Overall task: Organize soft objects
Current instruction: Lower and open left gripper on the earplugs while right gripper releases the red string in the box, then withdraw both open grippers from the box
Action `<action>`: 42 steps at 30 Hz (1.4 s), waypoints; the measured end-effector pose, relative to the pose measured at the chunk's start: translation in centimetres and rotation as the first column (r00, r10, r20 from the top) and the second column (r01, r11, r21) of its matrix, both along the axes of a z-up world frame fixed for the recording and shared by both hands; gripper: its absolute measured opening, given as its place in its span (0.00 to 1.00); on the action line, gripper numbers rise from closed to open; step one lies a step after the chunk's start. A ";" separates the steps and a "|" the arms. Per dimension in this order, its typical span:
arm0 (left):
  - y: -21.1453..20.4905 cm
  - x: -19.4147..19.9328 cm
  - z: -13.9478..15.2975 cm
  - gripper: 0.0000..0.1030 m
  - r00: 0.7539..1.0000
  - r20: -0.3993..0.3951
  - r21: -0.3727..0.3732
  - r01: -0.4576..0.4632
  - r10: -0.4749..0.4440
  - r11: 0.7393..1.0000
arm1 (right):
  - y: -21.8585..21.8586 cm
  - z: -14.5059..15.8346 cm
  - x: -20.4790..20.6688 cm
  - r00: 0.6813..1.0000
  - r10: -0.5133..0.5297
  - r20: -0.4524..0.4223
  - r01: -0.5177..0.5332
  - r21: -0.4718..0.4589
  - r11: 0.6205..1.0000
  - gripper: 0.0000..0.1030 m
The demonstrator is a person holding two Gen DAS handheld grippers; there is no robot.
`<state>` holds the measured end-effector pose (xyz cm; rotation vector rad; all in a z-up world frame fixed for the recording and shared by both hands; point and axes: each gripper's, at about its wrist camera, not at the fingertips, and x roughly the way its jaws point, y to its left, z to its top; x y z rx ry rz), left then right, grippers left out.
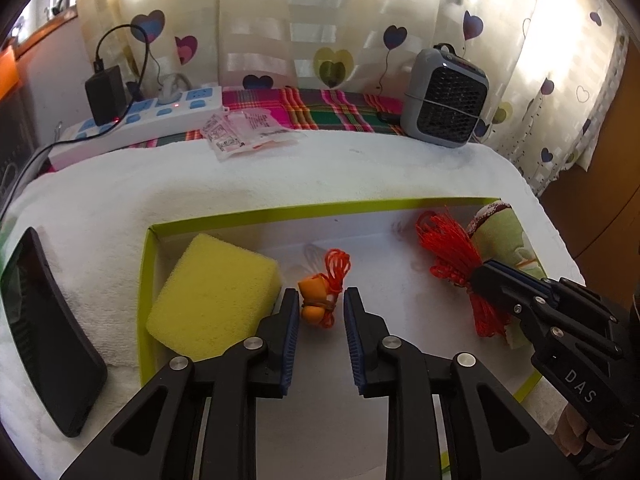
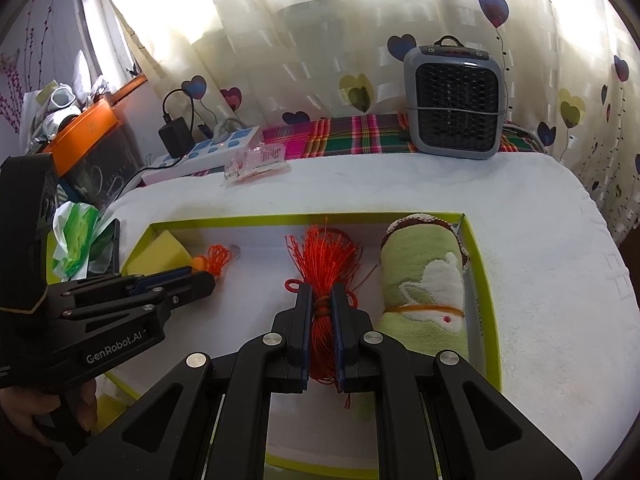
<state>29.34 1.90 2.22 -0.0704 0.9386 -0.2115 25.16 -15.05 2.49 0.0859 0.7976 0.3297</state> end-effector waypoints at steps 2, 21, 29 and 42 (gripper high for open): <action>-0.1 0.0 0.0 0.23 1.000 0.003 0.002 0.004 -0.004 1.000 | -0.1 -0.1 0.0 1.000 0.000 -0.005 0.000 0.006 1.000 0.10; 0.0 -0.6 0.2 0.32 1.000 0.004 0.010 0.004 -0.004 1.000 | -0.1 0.0 -0.1 1.000 -0.022 -0.005 0.022 -0.012 1.000 0.14; 0.0 -1.0 0.6 0.35 1.000 0.022 0.016 0.006 -0.006 1.000 | 0.0 0.1 -0.4 1.000 -0.027 0.006 0.027 -0.015 1.000 0.33; -0.1 -2.7 1.4 0.41 0.998 0.056 0.059 0.001 -0.005 0.998 | -0.1 0.8 -1.5 0.999 -0.027 0.025 0.027 -0.012 1.000 0.41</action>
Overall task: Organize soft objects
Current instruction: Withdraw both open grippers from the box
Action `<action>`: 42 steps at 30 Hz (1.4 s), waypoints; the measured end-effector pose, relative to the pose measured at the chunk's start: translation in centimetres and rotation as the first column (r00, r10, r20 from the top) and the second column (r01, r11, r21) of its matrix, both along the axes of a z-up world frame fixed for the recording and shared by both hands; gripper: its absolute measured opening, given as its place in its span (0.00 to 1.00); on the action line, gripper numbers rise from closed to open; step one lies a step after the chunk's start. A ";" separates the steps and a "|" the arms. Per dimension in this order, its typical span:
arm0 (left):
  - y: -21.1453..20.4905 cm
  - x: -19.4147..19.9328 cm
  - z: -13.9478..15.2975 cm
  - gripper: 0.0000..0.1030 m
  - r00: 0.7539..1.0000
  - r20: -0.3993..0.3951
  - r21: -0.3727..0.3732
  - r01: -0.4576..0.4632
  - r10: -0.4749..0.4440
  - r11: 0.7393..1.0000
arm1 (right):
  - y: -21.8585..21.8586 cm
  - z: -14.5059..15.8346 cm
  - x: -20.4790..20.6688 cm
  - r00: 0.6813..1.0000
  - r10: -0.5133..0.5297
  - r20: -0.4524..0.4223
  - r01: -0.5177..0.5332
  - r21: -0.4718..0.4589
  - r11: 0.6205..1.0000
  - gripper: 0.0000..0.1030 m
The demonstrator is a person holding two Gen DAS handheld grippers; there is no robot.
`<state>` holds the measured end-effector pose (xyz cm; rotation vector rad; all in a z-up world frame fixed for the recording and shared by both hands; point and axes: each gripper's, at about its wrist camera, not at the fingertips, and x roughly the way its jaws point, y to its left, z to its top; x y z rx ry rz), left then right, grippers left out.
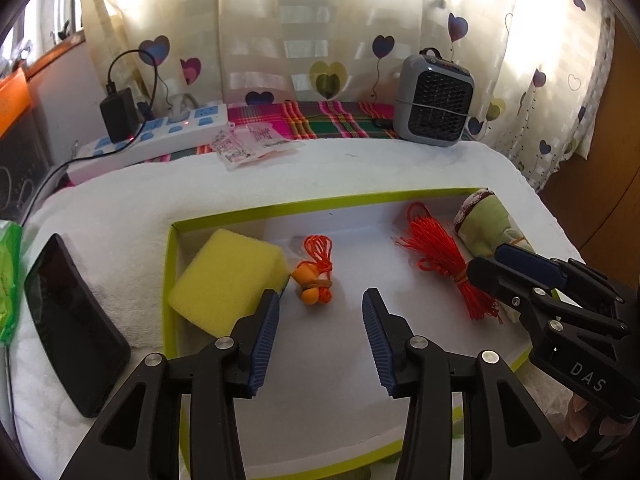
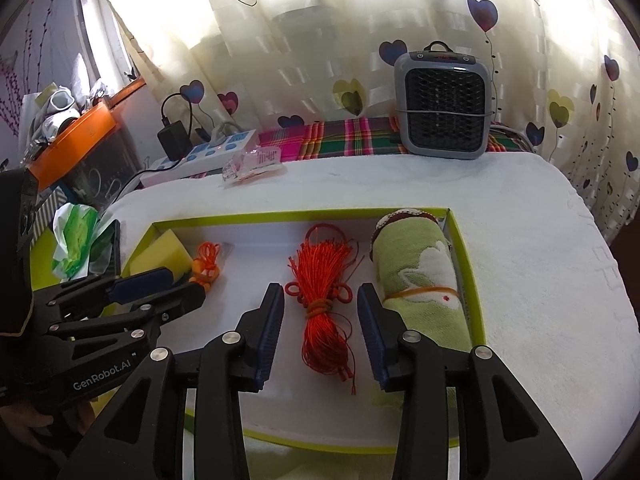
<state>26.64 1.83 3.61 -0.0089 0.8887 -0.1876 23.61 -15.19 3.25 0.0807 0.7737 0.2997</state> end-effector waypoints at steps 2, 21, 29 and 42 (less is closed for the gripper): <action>0.1 -0.3 0.2 0.41 1.000 0.005 0.001 -0.004 0.004 1.000 | 0.0 0.1 -0.3 1.000 0.001 0.006 -0.001 -0.001 1.000 0.41; 0.1 -4.3 1.7 0.41 0.997 0.073 0.072 -0.027 0.022 0.997 | -0.6 0.9 -3.4 0.999 0.001 0.043 -0.001 0.001 1.000 0.44; 0.0 -6.1 2.2 0.41 0.995 0.094 0.080 -0.021 0.014 0.997 | -1.0 1.1 -4.9 0.999 -0.004 0.054 0.003 0.011 1.000 0.47; -0.5 -8.9 2.3 0.41 0.994 0.106 0.079 -0.006 -0.002 0.997 | -1.3 1.2 -7.3 0.998 -0.007 0.069 0.006 0.010 1.000 0.48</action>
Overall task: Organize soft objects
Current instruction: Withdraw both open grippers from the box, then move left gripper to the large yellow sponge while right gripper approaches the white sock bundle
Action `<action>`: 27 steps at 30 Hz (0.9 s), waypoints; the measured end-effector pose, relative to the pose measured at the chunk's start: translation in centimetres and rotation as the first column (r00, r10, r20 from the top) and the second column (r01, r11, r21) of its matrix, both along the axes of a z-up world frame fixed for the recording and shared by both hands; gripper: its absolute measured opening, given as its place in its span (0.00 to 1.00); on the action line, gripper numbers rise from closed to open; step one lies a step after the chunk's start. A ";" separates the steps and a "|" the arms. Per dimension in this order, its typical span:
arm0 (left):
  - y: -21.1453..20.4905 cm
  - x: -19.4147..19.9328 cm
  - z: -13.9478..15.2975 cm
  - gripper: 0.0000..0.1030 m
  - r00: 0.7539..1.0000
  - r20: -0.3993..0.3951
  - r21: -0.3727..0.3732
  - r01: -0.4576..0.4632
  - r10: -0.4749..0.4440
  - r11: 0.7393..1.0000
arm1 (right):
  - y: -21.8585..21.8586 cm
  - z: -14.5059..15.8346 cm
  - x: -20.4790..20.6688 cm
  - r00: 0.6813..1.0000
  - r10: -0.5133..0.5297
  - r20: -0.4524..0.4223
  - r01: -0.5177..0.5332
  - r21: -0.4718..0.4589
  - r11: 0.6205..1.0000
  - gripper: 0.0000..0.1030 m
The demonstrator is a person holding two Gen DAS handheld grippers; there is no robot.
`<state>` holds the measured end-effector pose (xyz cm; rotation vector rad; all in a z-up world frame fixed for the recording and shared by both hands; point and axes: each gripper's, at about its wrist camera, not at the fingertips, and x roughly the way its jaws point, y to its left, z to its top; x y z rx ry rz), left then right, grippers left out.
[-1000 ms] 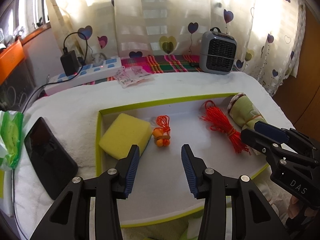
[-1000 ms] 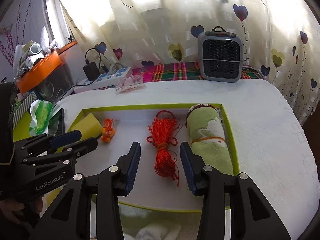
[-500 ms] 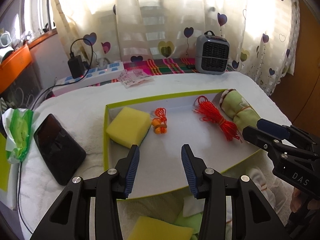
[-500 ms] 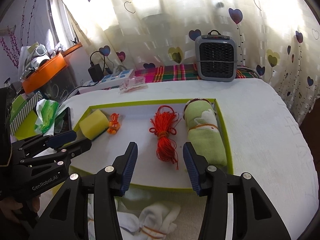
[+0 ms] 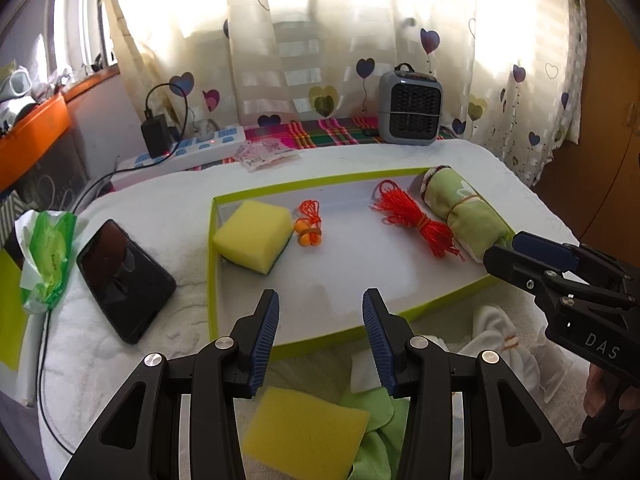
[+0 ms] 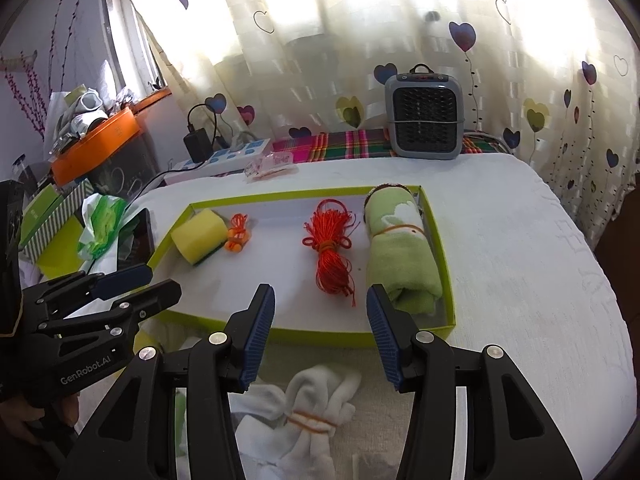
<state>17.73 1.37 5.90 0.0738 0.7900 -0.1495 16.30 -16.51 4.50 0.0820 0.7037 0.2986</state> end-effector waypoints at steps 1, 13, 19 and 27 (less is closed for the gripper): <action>0.0 -0.3 0.0 0.41 1.000 0.000 -0.007 0.001 -0.001 1.000 | 0.0 0.0 -0.2 1.000 0.000 0.003 0.000 0.001 1.000 0.48; 1.1 -3.0 -0.6 0.41 1.000 -0.013 -0.037 -0.005 0.004 0.999 | -0.7 -0.2 -2.5 1.000 -0.003 0.011 0.003 -0.001 1.000 0.48; 3.0 -4.0 -0.9 0.41 0.999 -0.025 -0.089 -0.040 0.038 0.995 | -1.5 -0.7 -3.7 1.000 -0.009 0.006 0.009 -0.005 1.000 0.48; 4.8 -5.2 -1.2 0.41 0.996 -0.037 -0.139 -0.084 0.080 0.987 | -2.7 -1.5 -5.3 1.000 -0.025 -0.020 0.025 0.010 1.000 0.54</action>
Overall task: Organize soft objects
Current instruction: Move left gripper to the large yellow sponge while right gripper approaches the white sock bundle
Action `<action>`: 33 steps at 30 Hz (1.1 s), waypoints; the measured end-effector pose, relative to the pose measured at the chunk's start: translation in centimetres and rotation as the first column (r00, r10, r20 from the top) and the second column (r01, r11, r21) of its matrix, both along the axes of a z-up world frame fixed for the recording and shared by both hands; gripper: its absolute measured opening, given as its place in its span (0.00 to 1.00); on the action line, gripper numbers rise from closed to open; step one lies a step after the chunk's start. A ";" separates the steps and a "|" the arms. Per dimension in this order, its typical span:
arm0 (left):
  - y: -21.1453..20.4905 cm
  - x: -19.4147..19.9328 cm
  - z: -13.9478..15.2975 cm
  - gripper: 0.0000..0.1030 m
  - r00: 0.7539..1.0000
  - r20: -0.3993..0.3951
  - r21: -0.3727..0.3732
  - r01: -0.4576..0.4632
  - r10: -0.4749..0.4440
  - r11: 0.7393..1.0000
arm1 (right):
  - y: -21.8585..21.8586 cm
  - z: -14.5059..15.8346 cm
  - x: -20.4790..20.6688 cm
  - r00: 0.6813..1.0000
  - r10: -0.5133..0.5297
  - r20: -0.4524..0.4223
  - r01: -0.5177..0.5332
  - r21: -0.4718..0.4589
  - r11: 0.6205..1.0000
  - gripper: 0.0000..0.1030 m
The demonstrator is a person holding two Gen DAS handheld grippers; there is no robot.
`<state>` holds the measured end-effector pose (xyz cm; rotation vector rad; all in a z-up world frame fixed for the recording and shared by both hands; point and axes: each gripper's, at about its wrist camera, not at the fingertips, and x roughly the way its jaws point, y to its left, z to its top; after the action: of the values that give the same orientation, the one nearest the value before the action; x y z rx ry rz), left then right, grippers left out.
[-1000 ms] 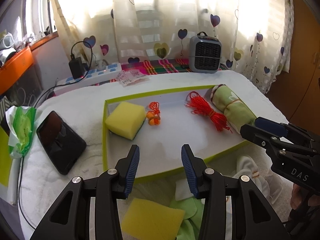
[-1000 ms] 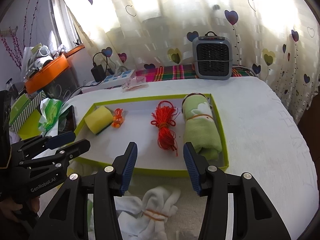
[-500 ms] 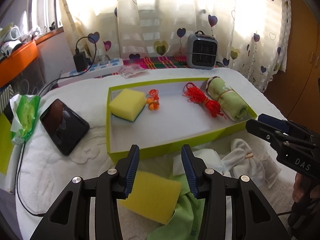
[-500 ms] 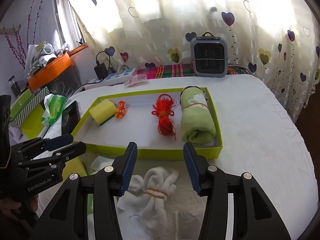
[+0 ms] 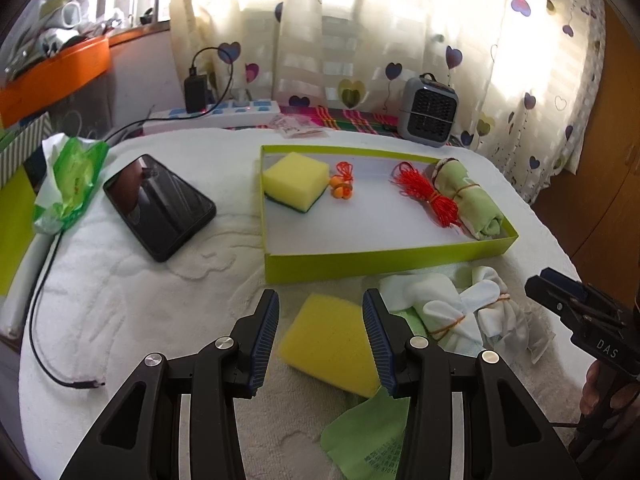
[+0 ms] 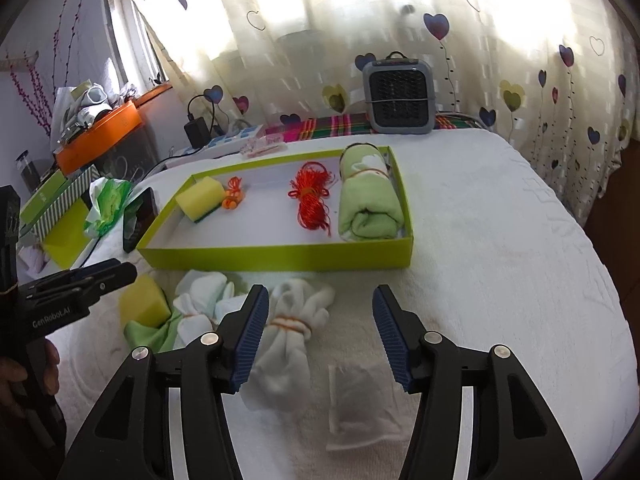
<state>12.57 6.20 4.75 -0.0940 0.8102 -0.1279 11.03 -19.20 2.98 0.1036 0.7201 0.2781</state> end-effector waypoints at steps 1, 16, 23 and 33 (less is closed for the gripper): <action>0.2 -0.1 -0.1 0.41 1.000 -0.002 -0.004 -0.001 0.001 1.000 | -0.2 -0.1 -0.3 1.000 -0.005 -0.005 0.005 -0.001 1.000 0.54; 2.6 -0.8 -1.6 0.41 0.998 -0.039 -0.051 -0.045 0.043 0.998 | 1.0 -1.9 0.1 0.995 0.044 -0.090 -0.044 0.009 0.999 0.54; 2.7 -0.8 -1.8 0.48 0.999 -0.034 -0.111 -0.008 0.004 0.994 | 1.7 -2.3 0.7 0.991 0.066 -0.114 -0.065 0.013 0.998 0.54; 1.7 -0.6 -2.1 0.52 0.998 -0.053 -0.111 0.040 -0.046 0.993 | 2.8 -2.7 1.0 0.987 0.090 -0.133 -0.091 0.000 0.996 0.54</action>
<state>11.97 7.93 2.70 -0.1849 0.8609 -0.2112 12.02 -16.44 0.24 0.0848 0.8593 0.3584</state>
